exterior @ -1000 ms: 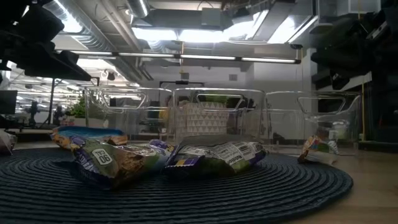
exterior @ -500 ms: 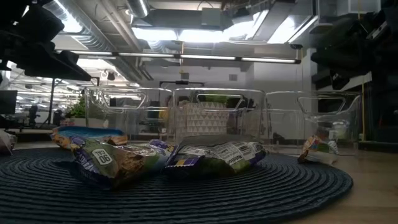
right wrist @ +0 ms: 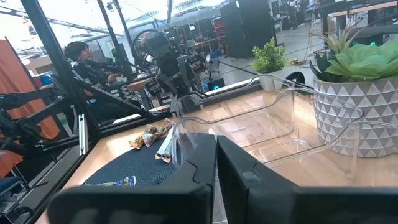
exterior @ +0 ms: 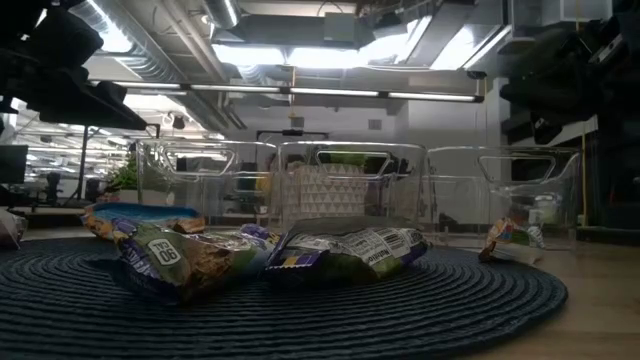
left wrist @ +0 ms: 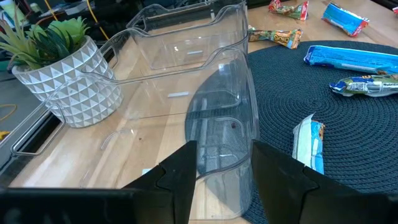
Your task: Pick and place Granola Bars by type
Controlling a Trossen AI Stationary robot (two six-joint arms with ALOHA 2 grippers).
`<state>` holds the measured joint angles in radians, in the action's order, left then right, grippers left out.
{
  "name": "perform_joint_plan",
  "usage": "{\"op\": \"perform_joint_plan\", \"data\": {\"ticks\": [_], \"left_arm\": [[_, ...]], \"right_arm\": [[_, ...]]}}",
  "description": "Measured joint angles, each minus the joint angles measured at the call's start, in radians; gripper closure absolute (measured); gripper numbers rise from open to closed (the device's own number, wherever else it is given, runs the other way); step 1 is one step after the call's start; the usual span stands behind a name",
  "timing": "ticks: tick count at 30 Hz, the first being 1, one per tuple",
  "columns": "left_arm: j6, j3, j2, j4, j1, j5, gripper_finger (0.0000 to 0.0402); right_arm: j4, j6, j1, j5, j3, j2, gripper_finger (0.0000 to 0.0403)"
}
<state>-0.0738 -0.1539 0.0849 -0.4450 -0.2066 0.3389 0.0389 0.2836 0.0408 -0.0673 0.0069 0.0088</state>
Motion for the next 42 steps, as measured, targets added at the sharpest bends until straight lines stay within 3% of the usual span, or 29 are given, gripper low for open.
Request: {"op": "perform_joint_plan", "data": {"ticks": [31,35,42], "left_arm": [[-0.001,0.000,0.000,0.000,0.000,0.000,0.0258],[-0.156,0.000,0.000,0.000,0.000,0.012,0.0258],[-0.181,0.000,0.000,0.069,0.000,-0.112,0.0258]], "right_arm": [[0.000,0.005,0.000,0.000,0.000,0.000,0.0384],[0.000,0.054,0.000,0.000,0.000,0.000,0.0384],[0.000,0.053,0.000,0.000,0.000,0.000,0.0384]]}}
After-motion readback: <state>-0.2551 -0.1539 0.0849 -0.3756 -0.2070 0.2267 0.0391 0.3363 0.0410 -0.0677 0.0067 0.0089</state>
